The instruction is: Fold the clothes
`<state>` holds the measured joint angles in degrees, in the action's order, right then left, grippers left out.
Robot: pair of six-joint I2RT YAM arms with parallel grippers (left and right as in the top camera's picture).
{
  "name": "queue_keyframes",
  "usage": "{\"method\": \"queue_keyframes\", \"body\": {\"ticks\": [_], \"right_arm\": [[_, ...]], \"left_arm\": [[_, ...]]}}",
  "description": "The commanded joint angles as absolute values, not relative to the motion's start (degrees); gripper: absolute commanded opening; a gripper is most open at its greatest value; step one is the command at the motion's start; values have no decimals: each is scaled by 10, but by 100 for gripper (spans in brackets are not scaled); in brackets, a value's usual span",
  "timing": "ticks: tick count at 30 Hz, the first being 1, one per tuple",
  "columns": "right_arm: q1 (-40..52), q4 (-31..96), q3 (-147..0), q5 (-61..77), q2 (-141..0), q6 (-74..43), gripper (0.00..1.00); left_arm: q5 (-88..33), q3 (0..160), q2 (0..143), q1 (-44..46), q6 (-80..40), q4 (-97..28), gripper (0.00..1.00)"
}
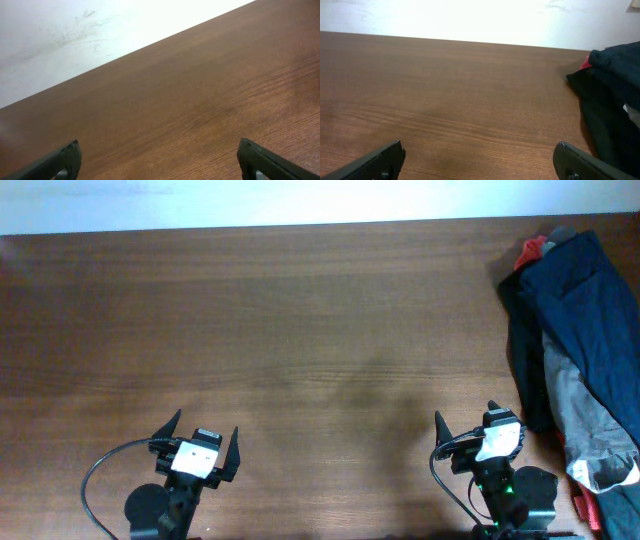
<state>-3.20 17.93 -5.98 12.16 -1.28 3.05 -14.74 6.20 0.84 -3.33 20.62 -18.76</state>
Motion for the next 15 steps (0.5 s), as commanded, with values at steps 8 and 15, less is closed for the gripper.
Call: {"method": "queue_keyframes", "body": {"ticks": [8,15], "right_arm": [[-34,169,-56,129,-10,30,99],[-34,142,-56,189,-10,-30,99]], "left_arm": [[-145,58,3,-31,228,-142,99],[-254,58,3,-31,228,-129,99]]}}
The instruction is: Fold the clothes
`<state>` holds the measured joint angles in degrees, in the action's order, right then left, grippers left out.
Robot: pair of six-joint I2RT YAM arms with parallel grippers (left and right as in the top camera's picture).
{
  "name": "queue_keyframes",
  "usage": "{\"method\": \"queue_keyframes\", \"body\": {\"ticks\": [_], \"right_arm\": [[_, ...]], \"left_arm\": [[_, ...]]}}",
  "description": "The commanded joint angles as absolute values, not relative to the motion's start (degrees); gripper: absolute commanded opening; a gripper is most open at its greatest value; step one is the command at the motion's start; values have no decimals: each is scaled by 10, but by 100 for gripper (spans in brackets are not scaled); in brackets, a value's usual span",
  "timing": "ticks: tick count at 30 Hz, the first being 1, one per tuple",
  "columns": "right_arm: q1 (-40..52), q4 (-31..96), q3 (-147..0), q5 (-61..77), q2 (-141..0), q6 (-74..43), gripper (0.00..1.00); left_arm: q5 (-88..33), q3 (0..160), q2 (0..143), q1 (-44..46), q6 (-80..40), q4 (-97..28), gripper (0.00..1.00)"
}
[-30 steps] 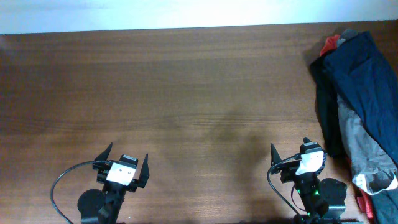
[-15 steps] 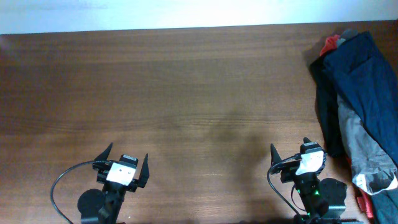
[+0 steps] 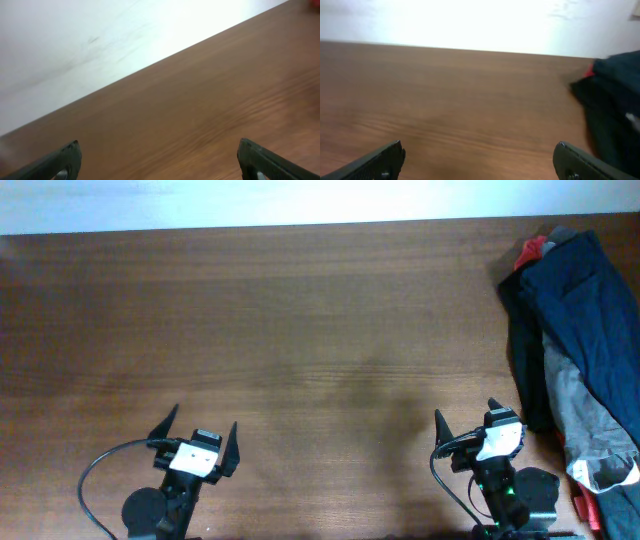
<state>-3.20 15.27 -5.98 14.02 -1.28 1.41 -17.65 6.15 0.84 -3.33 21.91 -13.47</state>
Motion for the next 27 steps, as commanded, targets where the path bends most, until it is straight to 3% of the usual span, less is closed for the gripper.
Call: {"method": "queue_keyframes", "body": {"ticks": [1,8,12,21,27], "right_arm": [[-34,140,-56,193,-10,-34,99],[-34,-27,-56,266,-10,-83,99],[-34,-100,-91,258,-21,-98,99],[-34,133,-335,196,-267,-97,99],[-34,339,-607,169,-515,-97,99]], "left_arm": [[-258,58,4,-31,220,-129,99],[-258,74,8,-31,93,-47,99],[-257,142,42,-31,82,-25,99],[-255,401,339,-31,84,-150,99],[-255,656,598,-31,84,-352,99]]}}
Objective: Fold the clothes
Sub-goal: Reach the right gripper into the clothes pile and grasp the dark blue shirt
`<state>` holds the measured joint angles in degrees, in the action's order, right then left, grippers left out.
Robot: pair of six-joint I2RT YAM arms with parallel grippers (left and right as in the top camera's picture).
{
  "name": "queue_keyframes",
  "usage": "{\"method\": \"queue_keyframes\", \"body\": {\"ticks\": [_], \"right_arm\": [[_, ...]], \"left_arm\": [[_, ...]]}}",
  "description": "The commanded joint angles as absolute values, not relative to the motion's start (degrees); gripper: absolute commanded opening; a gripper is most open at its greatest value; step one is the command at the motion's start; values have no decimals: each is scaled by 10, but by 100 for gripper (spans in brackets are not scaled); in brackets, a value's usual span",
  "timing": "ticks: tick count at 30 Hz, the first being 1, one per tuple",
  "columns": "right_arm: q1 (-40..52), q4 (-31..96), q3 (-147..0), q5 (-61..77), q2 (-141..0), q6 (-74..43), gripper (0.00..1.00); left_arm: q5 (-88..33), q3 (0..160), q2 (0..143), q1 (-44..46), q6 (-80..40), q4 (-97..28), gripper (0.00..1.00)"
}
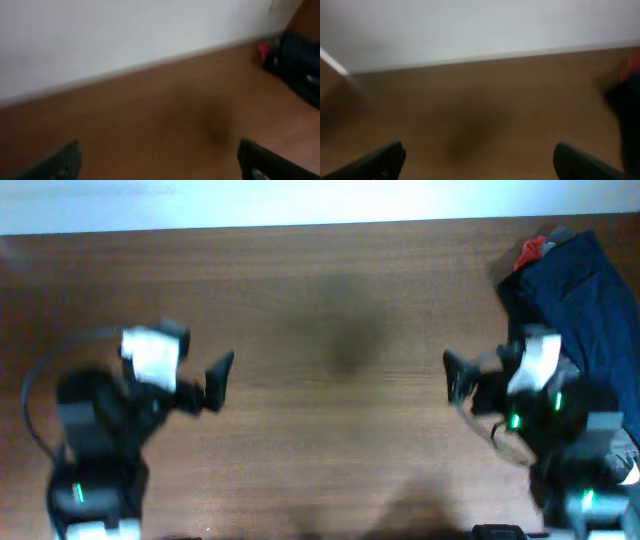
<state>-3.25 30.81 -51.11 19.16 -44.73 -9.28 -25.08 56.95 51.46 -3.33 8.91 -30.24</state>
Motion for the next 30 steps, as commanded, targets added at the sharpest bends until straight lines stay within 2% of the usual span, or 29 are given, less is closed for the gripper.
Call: {"method": "queue_keyframes", "body": {"ticks": [1,5,9,15,22,30], "right_arm": [[-34,376,-656,179,-555,-97,99],[-35,491,-760,184,-676,-88,99],[-66,569,-838,171,-782,-106,99],[-159,649,-995,50,-952,-116,99],[-223,586,-1053,42,-1099,-120,99],[-241,514,-1052,11,-1195,-128,100]], "left_arm": [[-256,702,638,-31,84,-394,99],[-256,842,761,-31,86,-512,99],[-270,895,822,-31,86,-529,99],[-283,895,832,-31,86,-528,99],[-286,895,831,-31,78,-535,99],[-298,895,831,-31,69,-536,99]]}}
